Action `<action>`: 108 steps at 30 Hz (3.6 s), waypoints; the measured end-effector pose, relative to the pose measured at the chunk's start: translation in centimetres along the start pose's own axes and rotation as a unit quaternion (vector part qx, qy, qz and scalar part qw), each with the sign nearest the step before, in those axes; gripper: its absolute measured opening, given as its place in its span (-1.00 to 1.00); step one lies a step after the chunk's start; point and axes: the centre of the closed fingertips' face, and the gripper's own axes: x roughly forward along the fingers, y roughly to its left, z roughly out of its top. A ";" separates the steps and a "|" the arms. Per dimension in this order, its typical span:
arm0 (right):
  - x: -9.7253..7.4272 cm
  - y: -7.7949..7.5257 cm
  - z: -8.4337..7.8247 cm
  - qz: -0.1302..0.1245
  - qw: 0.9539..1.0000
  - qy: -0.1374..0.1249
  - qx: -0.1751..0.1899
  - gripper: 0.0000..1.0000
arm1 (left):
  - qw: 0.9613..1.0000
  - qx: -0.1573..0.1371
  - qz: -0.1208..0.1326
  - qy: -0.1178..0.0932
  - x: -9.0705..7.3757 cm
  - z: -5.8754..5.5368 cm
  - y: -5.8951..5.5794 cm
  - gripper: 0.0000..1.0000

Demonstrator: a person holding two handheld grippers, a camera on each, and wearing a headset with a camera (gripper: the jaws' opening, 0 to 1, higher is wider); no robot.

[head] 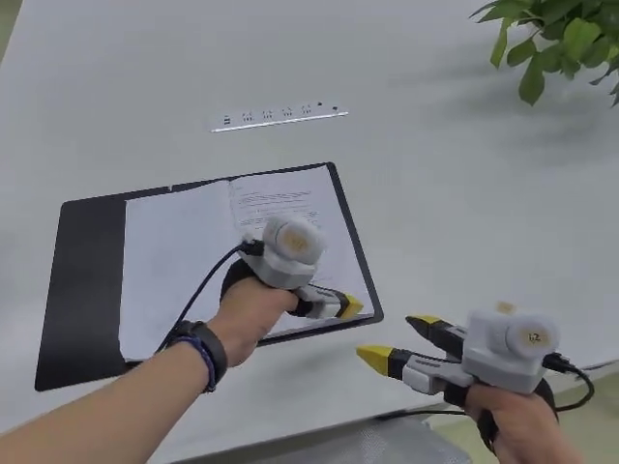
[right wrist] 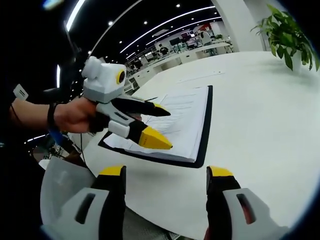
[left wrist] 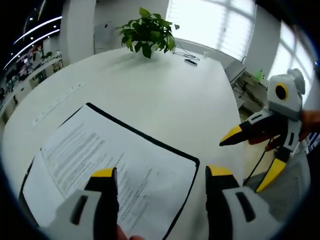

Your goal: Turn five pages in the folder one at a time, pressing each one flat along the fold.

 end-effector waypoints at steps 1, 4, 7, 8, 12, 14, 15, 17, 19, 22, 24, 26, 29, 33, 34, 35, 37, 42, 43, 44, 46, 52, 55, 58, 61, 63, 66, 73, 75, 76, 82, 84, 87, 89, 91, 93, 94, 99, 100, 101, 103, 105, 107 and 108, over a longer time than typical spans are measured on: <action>0.0 -0.1 0.0 0.002 1.000 0.002 0.001 0.27 | 1.000 0.002 0.001 0.000 0.2 0.0 -0.1 0.42; -0.1 -0.2 0.2 0.006 1.000 0.001 0.002 0.26 | 1.000 0.007 0.009 -0.001 1.1 0.0 0.1 0.42; -0.3 -0.6 0.3 0.006 1.000 0.001 0.006 0.25 | 1.000 0.000 0.018 0.001 1.8 -0.2 0.3 0.45; -0.3 -0.7 0.3 0.005 1.000 0.001 0.007 0.25 | 1.000 0.000 0.020 0.002 2.0 -0.2 0.3 0.46; -0.3 -0.9 0.3 0.005 1.000 0.003 0.009 0.25 | 0.999 0.023 0.030 0.024 2.4 -1.4 0.6 0.44; -0.2 -1.0 0.3 0.005 1.000 0.004 0.010 0.25 | 0.999 0.033 0.030 0.022 2.5 -1.7 0.7 0.43; -0.2 -1.0 0.3 0.005 1.000 0.005 0.011 0.25 | 0.999 0.033 0.029 0.020 2.4 -1.8 0.8 0.42; -0.1 -0.9 0.2 0.006 1.000 0.006 0.010 0.25 | 0.999 0.037 0.026 0.015 2.2 -1.7 1.1 0.37; 0.0 -0.8 0.1 0.007 1.000 0.009 0.011 0.25 | 0.999 0.042 0.025 0.015 2.3 -1.7 1.2 0.34; 0.2 -0.6 0.1 0.009 1.000 0.013 0.008 0.24 | 0.999 0.036 0.021 0.012 2.2 -1.6 1.4 0.31; 0.3 -0.6 0.2 0.011 1.000 0.012 0.007 0.24 | 0.999 0.026 0.018 0.009 2.0 -1.4 1.6 0.27; 0.5 -0.6 0.5 0.011 1.000 0.012 0.006 0.23 | 1.000 0.015 0.016 0.007 1.8 -1.3 2.1 0.18; 0.8 -0.8 1.0 0.012 1.000 0.008 0.005 0.21 | 1.000 -0.004 0.019 0.005 1.6 -1.5 2.8 0.05; 1.2 -1.2 1.6 0.015 1.000 0.000 0.013 0.16 | 1.000 0.006 0.027 0.000 1.3 -1.9 3.1 -0.10; 1.4 -1.3 1.8 0.015 1.000 0.000 0.013 0.16 | 0.999 0.008 0.031 0.001 1.2 -2.0 3.2 -0.13; 1.5 -1.3 1.9 0.015 1.000 0.001 0.012 0.15 | 1.000 0.005 0.031 0.000 1.2 -2.0 3.3 -0.14; 1.8 -1.4 2.2 0.015 1.000 0.000 0.011 0.13 | 0.999 0.009 0.036 -0.001 1.2 -2.0 3.5 -0.18; 1.9 -1.4 2.5 0.019 1.000 -0.004 0.011 0.13 | 0.999 -0.029 0.028 -0.006 1.1 -1.6 3.2 -0.16; 1.9 -1.4 2.5 0.018 1.000 -0.005 0.013 0.12 | 0.999 -0.040 0.018 -0.015 1.2 -1.3 2.6 -0.05; 1.9 -1.5 2.5 0.017 1.000 -0.006 0.016 0.12 | 0.999 -0.035 0.012 -0.022 1.4 -1.1 2.1 0.05; 1.9 -1.6 2.2 0.016 1.000 -0.003 0.022 0.07 | 1.000 0.007 0.006 -0.013 1.7 -1.3 1.1 0.16; 2.0 -1.5 1.7 0.019 1.000 0.007 0.018 0.05 | 0.999 0.038 0.020 -0.012 2.4 -2.0 0.4 0.39; 2.2 -1.5 1.8 0.020 1.000 0.006 0.019 0.05 | 0.999 0.044 0.022 -0.011 2.3 -2.0 0.7 0.34; 2.6 -1.6 1.9 0.023 1.000 0.007 0.020 0.01 | 0.999 0.038 0.027 -0.011 2.1 -1.8 1.2 0.23; 3.1 -1.8 2.3 0.026 0.999 0.004 0.023 0.01 | 0.999 0.031 0.025 -0.013 2.0 -1.8 1.2 0.21; 3.5 -1.9 2.9 0.027 0.999 -0.003 0.027 0.01 | 0.999 0.029 0.023 -0.016 2.0 -1.8 1.2 0.21; 4.1 -2.3 3.8 0.029 0.999 -0.016 0.041 -0.02 | 0.999 0.024 0.018 -0.020 2.0 -1.7 1.2 0.22; 5.9 -2.4 5.5 0.042 0.998 -0.022 0.039 -0.06 | 1.000 0.014 0.013 -0.024 1.9 -1.6 1.5 0.15; 6.4 -2.3 5.8 0.047 0.998 -0.022 0.042 -0.07 | 1.000 0.012 0.011 -0.024 1.9 -1.6 1.6 0.14; 6.7 -2.4 5.9 0.048 0.998 -0.022 0.044 -0.08 | 1.000 0.011 0.011 -0.025 1.9 -1.6 1.6 0.14; 7.8 -2.6 6.6 0.057 0.997 -0.022 0.055 -0.12 | 0.999 -0.008 0.004 -0.034 1.7 -1.5 1.6 0.13; 7.9 -2.4 6.7 0.061 0.996 -0.021 0.055 -0.13 | 0.999 -0.012 0.003 -0.035 1.6 -1.4 1.8 0.10; 8.0 -2.4 6.9 0.059 0.997 -0.019 0.052 -0.13 | 0.999 -0.021 -0.001 -0.035 1.6 -1.3 2.0 0.06; 8.0 -2.4 7.2 0.059 0.997 -0.025 0.053 -0.13 | 0.999 -0.025 -0.004 -0.036 1.5 -1.3 2.0 0.06; 8.0 -2.2 7.4 0.061 0.996 -0.029 0.055 -0.13 | 0.999 -0.023 -0.004 -0.035 1.5 -1.4 1.9 0.07; 8.1 -2.2 7.6 0.063 0.996 -0.032 0.055 -0.13 | 0.999 -0.022 -0.003 -0.034 1.5 -1.4 1.9 0.06; 8.4 -2.1 7.7 0.065 0.996 -0.032 0.057 -0.14 | 0.999 -0.024 -0.003 -0.035 1.4 -1.4 1.9 0.06; 9.1 -2.0 7.2 0.071 0.995 -0.021 0.059 -0.15 | 0.999 -0.022 -0.003 -0.034 1.4 -1.4 1.9 0.06; 9.1 -1.9 7.1 0.073 0.995 -0.020 0.064 -0.15 | 0.999 -0.023 -0.003 -0.035 1.4 -1.4 1.9 0.06; 9.2 -2.0 7.1 0.073 0.995 -0.020 0.067 -0.16 | 0.999 -0.023 -0.003 -0.035 1.4 -1.4 1.9 0.06; 9.2 -2.0 6.9 0.074 0.994 -0.019 0.073 -0.17 | 0.999 -0.023 -0.004 -0.035 1.4 -1.4 1.8 0.07; 9.3 -2.0 6.8 0.073 0.994 -0.017 0.077 -0.25 | 0.999 -0.022 -0.004 -0.035 1.4 -1.3 1.8 0.07; 9.2 -2.2 6.9 0.071 0.993 -0.021 0.092 -0.42 | 0.999 -0.032 -0.008 -0.033 1.3 -1.2 1.7 0.11; 9.1 -2.3 7.0 0.069 0.993 -0.026 0.096 -0.54 | 0.999 -0.036 -0.009 -0.034 1.2 -1.1 1.7 0.13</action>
